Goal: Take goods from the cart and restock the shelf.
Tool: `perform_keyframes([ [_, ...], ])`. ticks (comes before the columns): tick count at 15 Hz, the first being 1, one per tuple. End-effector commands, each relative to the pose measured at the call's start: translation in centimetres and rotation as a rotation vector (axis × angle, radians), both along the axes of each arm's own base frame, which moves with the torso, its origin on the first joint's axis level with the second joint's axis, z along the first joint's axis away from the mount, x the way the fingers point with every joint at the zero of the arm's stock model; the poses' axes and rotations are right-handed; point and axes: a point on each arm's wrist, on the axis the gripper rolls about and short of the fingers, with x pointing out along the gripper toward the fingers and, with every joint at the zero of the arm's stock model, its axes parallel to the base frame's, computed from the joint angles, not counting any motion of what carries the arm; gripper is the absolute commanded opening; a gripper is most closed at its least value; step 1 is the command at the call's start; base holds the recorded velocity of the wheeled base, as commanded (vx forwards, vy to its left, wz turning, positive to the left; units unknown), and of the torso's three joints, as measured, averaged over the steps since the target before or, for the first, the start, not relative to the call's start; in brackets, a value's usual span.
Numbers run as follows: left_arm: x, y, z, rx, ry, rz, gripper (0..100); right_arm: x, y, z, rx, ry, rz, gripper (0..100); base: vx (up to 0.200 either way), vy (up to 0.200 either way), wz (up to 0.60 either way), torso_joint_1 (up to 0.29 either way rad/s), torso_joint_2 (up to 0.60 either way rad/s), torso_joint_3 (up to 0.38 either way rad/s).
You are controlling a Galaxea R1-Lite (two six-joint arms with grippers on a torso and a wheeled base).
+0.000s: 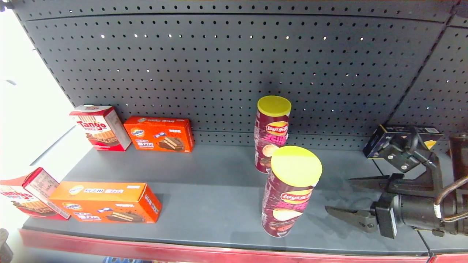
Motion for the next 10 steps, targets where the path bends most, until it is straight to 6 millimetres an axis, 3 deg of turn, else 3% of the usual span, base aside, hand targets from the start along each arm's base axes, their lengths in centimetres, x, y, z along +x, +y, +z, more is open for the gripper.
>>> perform_keyframes([
  [1,0.0,0.0,0.0,0.000,0.002,0.000,100,0.8,0.6,-0.7,-0.021,0.029,0.010,100,0.000,0.000,0.00,0.000,0.00,0.000],
  [10,0.0,0.0,0.0,-0.010,0.000,-0.001,100,2.7,3.0,-1.9,-0.063,0.050,0.061,100,0.000,0.000,0.00,0.000,0.00,0.000],
])
